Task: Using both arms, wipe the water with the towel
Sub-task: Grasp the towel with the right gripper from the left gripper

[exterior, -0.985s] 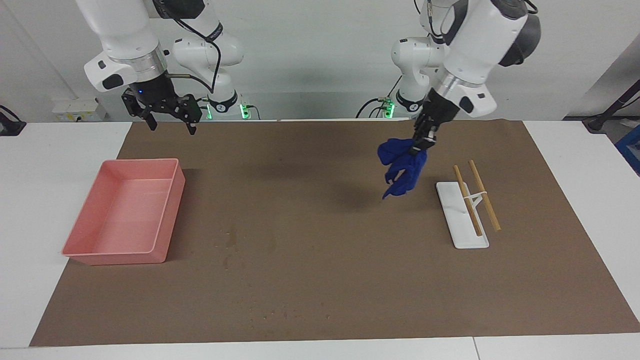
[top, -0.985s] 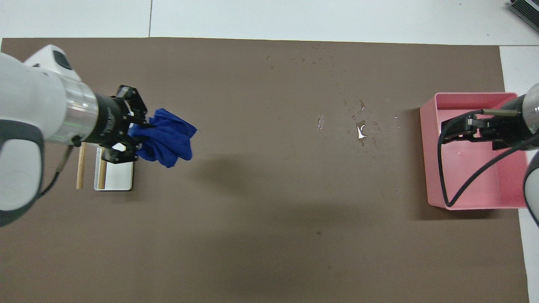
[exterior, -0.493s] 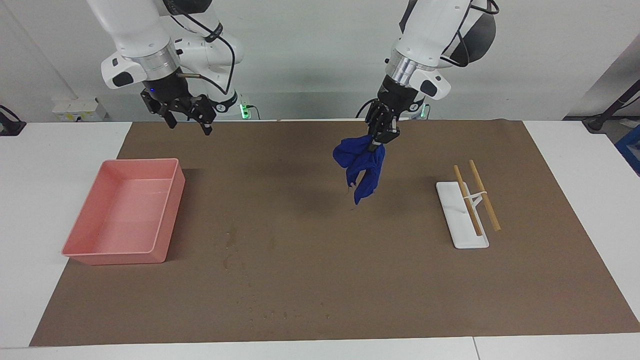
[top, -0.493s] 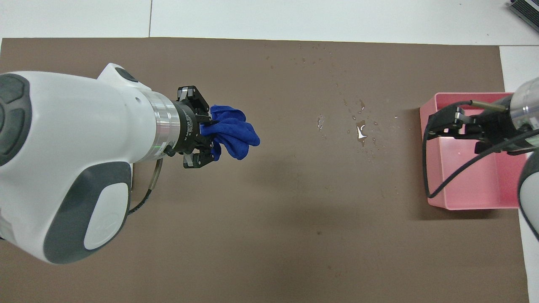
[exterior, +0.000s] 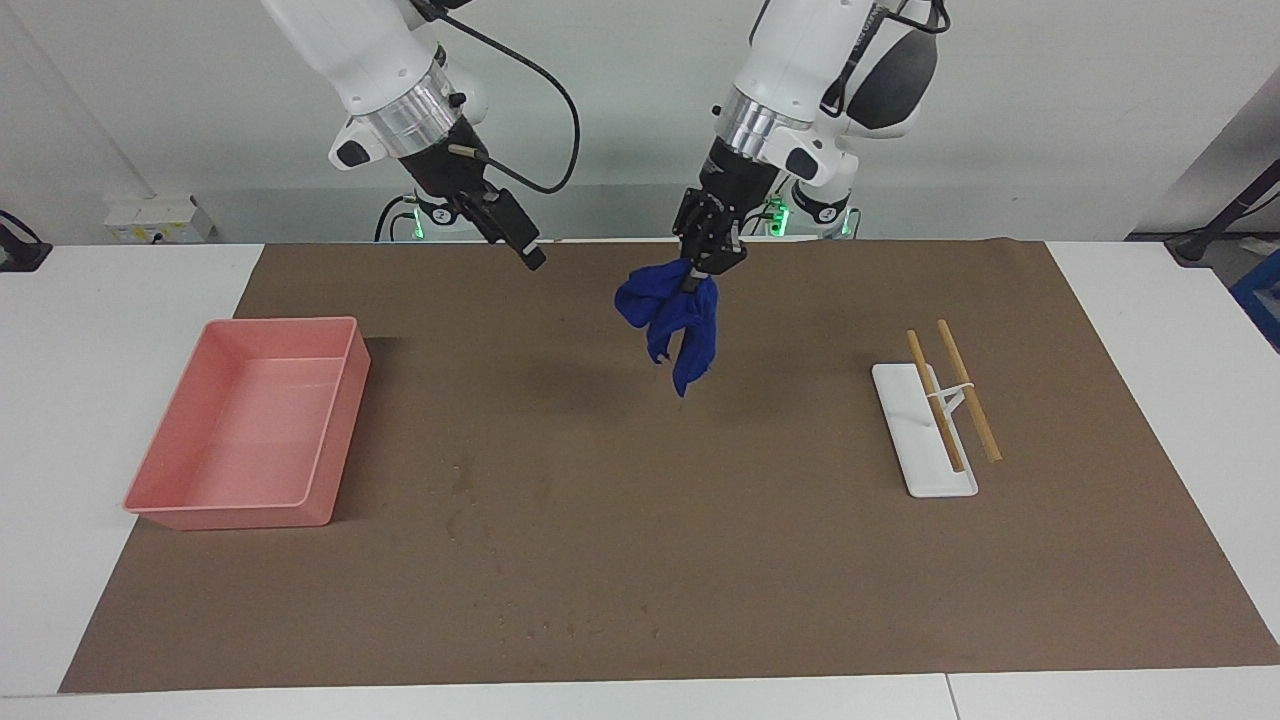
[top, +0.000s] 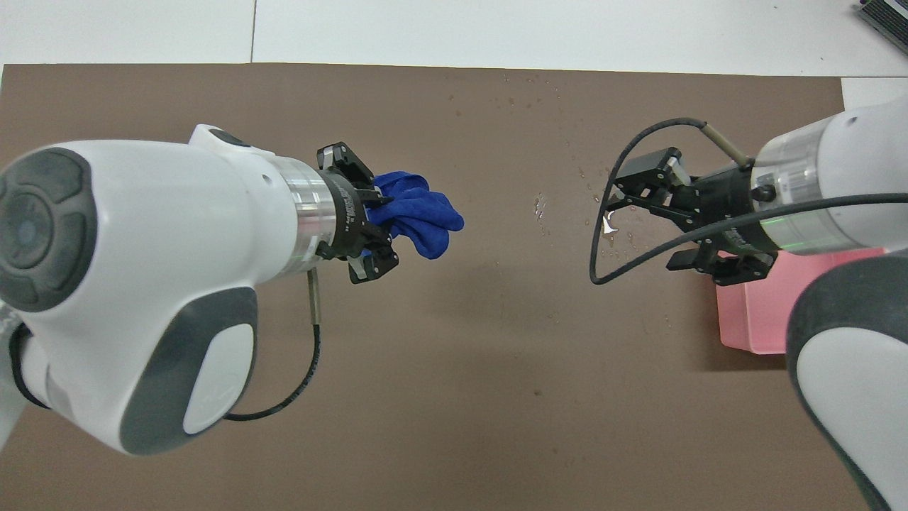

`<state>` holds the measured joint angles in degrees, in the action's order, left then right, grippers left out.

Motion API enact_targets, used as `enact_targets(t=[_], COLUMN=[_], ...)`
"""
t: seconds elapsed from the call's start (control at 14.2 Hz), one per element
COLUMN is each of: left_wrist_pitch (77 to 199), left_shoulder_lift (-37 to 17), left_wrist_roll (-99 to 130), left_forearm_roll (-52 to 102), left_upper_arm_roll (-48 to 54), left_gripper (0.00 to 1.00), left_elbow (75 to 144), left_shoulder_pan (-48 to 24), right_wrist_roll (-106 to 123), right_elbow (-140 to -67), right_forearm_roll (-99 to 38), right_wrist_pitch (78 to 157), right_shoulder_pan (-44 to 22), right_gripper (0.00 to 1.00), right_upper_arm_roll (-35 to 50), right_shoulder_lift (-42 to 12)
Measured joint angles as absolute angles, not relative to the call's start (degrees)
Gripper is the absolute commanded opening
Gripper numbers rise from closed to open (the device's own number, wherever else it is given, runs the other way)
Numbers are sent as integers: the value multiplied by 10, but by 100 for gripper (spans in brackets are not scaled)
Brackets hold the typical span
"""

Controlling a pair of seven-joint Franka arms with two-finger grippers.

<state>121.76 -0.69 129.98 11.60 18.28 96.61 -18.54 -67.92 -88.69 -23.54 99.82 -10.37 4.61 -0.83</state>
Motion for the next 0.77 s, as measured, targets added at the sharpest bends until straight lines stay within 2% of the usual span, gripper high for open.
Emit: enact_targets(t=[0.77], left_wrist_pitch=[1363], left_shoulder_lift=[-14], left_wrist_roll=[1441], left_forearm_roll=[69], left_upper_arm_roll=[181], left_gripper=[0], left_elbow=[968], left_shoulder_pan=[-215], right_wrist_roll=[-788], right_elbow=[-887], right_forearm_roll=[-369], right_wrist_pitch=[1029], right_shoulder_pan=[-108], right_gripper=[99], right_upper_arm_roll=[45], right_shoulder_lift=[-46])
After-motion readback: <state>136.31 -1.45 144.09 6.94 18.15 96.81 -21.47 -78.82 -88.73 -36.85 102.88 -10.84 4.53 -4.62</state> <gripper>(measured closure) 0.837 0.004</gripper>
